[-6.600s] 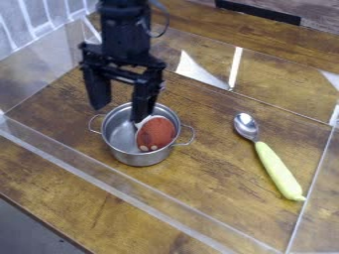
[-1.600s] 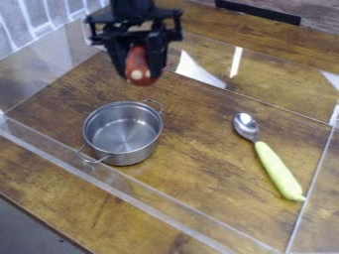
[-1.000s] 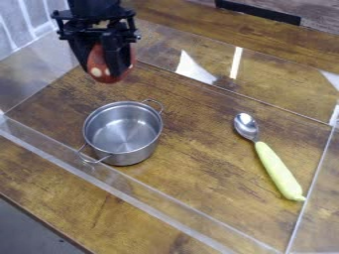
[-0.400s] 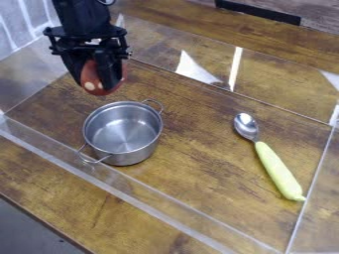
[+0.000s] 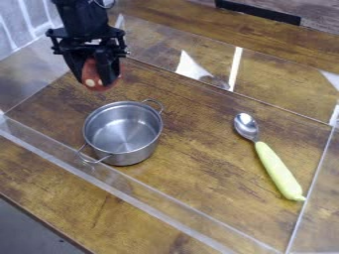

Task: Remove the mushroom from the silver pot and put it on the table

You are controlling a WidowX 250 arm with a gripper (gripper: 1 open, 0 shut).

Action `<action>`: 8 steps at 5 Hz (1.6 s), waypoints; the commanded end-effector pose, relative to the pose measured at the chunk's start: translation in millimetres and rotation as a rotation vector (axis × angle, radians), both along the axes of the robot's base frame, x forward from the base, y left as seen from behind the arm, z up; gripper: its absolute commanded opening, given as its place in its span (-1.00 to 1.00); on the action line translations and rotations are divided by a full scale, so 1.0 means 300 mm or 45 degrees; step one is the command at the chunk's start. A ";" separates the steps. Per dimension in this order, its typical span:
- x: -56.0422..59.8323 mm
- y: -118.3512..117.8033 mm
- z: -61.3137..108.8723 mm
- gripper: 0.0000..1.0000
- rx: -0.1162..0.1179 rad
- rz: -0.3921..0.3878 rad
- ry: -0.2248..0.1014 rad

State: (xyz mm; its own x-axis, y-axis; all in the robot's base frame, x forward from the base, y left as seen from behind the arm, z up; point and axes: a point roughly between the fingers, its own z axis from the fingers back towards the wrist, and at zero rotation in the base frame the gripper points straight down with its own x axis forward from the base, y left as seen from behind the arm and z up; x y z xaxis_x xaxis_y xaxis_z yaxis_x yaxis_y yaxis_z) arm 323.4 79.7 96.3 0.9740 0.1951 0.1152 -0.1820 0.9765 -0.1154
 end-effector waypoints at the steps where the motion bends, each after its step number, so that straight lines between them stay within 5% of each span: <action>1: 0.043 0.050 0.068 -1.00 0.028 0.016 -0.077; 5: 0.121 0.165 0.109 -1.00 0.055 0.145 -0.080; 6: 0.106 0.077 0.125 -1.00 0.033 0.038 -0.057; 8: 0.145 -0.203 0.068 -1.00 -0.008 -0.193 -0.031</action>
State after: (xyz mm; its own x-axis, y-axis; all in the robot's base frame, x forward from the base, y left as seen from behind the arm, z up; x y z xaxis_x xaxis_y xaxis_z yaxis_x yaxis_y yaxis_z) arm 366.1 20.7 99.6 0.9947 0.0500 0.0901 -0.0384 0.9913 -0.1260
